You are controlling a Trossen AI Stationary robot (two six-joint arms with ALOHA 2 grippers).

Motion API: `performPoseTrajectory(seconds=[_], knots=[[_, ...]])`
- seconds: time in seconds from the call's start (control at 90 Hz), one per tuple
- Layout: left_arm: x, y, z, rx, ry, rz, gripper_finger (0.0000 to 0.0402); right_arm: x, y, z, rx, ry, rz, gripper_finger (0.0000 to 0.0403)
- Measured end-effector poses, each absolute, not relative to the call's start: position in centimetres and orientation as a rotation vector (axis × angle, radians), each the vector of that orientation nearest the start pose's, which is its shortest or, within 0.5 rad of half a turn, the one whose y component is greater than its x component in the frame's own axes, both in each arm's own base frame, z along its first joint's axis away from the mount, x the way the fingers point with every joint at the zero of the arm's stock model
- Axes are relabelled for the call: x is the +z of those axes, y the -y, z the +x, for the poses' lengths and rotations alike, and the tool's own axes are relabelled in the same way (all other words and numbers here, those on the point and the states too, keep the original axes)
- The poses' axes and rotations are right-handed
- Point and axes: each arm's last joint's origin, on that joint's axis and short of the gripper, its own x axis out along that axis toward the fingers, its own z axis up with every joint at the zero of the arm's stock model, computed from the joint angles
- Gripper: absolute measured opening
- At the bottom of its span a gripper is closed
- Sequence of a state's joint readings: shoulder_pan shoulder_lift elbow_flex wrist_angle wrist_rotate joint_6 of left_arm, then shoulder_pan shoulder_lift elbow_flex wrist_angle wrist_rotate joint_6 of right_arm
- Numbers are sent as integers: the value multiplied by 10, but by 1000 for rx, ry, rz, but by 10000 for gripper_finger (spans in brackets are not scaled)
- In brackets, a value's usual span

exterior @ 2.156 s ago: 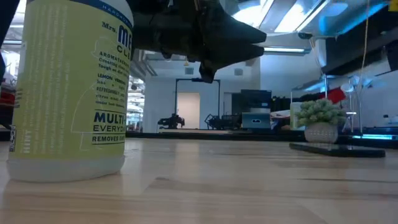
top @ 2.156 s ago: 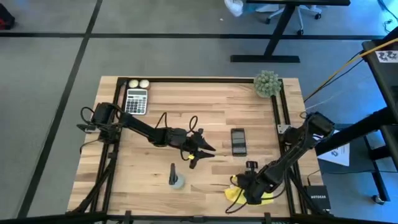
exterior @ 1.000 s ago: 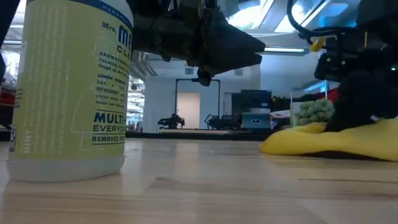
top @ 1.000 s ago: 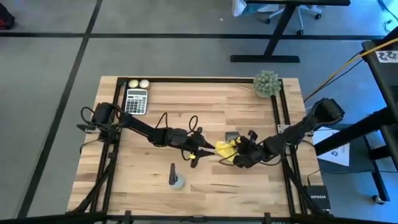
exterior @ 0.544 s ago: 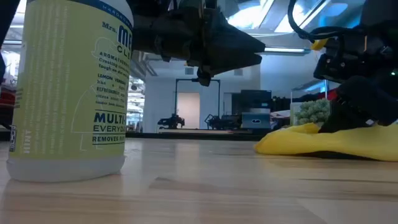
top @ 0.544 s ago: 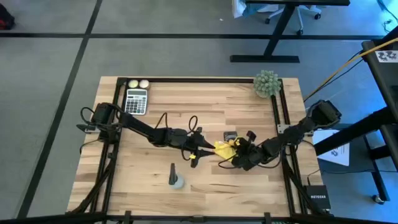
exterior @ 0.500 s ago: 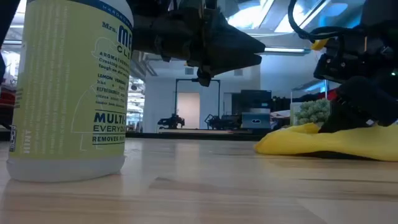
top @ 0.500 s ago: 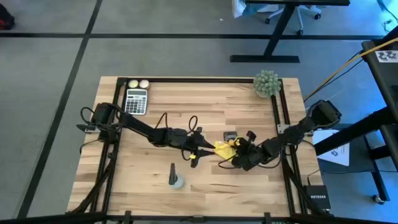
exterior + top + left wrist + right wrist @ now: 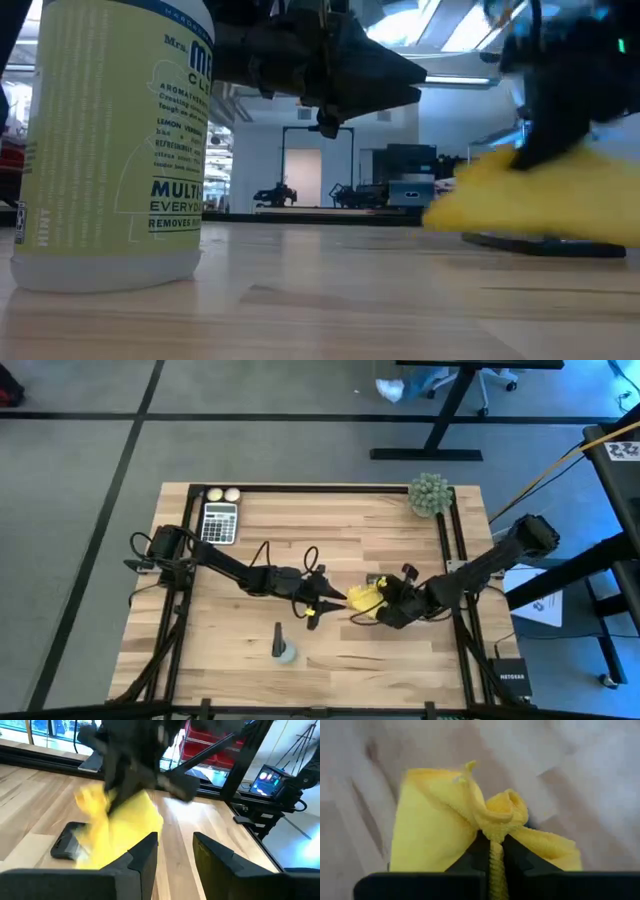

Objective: Apply microfiber cloth
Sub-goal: Wipe the black cellphone with the yellow microfiber cloth

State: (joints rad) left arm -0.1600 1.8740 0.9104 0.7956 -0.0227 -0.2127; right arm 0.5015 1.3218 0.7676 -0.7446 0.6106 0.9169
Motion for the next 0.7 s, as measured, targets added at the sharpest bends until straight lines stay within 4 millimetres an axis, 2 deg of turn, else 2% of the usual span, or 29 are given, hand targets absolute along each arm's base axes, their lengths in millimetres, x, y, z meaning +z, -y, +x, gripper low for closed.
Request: performPoseTrajectory(seconds=[0.144, 0.211, 0.3, 0.378, 0.7], knots=[[172, 61, 378, -119, -182, -197, 107, 243, -85, 191, -570, -908, 139, 3], [172, 61, 378, -120, -184, -196, 107, 251, -83, 187, -580, -899, 156, 3], [172, 61, 378, -120, -184, -196, 107, 247, -83, 185, -570, -912, 168, 3], [172, 61, 378, -119, -185, -196, 107, 231, -83, 185, -585, -952, 166, 3], [170, 61, 378, -117, -202, -191, 107, 135, -89, 191, -508, -960, 270, 3]])
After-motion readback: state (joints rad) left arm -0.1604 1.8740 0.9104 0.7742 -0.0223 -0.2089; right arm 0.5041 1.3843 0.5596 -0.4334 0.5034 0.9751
